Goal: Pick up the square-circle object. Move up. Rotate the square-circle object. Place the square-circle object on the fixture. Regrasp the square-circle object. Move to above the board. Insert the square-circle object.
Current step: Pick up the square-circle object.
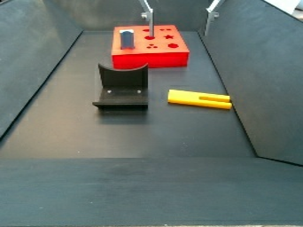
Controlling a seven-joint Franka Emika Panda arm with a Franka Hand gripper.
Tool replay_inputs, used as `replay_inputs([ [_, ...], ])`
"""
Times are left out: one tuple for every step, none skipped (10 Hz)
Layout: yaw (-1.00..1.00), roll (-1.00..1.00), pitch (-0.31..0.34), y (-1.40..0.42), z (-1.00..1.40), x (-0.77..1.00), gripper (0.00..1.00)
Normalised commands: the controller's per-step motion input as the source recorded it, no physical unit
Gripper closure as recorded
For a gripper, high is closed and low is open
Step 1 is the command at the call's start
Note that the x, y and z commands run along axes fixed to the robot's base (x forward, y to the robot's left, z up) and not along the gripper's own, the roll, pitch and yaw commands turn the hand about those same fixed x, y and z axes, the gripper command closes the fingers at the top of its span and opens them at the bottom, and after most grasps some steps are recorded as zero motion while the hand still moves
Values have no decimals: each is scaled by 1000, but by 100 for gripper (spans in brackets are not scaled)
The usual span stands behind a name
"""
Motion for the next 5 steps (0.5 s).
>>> replay_inputs([
  [-1000,0,-111,0,-77,0,0],
  [-1000,1,0,0,-294,0,0],
  [-1000,0,0,0,-337,0,0],
  [-1000,0,0,0,-343,0,0],
  [-1000,0,0,0,-380,0,0],
])
